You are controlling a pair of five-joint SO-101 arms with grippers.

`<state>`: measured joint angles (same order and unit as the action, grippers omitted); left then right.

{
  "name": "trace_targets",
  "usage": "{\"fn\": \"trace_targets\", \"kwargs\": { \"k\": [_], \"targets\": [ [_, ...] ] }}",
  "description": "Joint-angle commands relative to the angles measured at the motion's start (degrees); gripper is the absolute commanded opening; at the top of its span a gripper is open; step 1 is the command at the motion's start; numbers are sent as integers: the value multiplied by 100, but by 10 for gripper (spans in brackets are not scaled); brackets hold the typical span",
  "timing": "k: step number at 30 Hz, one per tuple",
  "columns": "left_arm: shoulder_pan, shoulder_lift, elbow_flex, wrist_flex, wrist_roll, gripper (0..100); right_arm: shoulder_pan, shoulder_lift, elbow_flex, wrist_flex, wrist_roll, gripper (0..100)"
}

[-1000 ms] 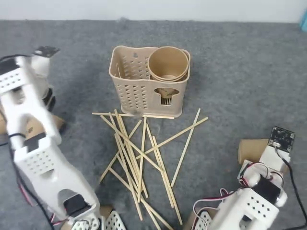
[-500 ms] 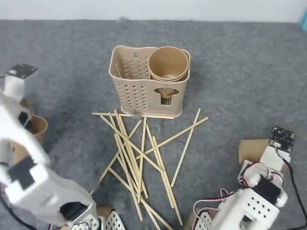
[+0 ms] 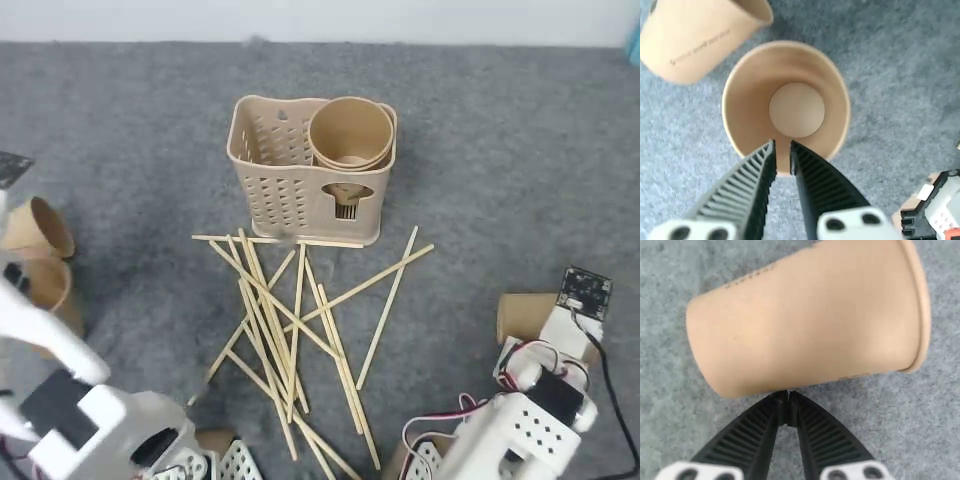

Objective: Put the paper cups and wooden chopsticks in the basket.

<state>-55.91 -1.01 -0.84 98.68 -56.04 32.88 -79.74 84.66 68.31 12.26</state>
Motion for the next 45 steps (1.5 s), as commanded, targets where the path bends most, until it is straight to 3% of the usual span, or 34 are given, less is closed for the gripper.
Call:
{"fn": "trace_targets", "kwargs": {
  "k": [1, 10, 15, 23, 31, 36, 45],
  "targets": [
    [-211, -105, 4, 167, -53, 44, -48, -84, -44, -110, -44, 8],
    [-193, -774, -22, 185, -325, 51, -48, -84, -18, -110, -44, 8],
    [-167, -1600, 66, 193, -299, 167, -48, -84, -18, -110, -44, 8],
    [0, -2470, 1710, 158, -299, 202, -48, -84, -9, -110, -35, 8],
    [-44, -2602, 3301, -1073, -281, 202, -48, -84, -9, -84, -35, 8],
    [-44, -2629, 3776, -1873, 299, 202, -48, -84, -9, -84, -35, 8],
    [-44, -2637, 3679, -2022, 431, 202, -48, -84, -9, -84, -35, 8]
  ]
}}
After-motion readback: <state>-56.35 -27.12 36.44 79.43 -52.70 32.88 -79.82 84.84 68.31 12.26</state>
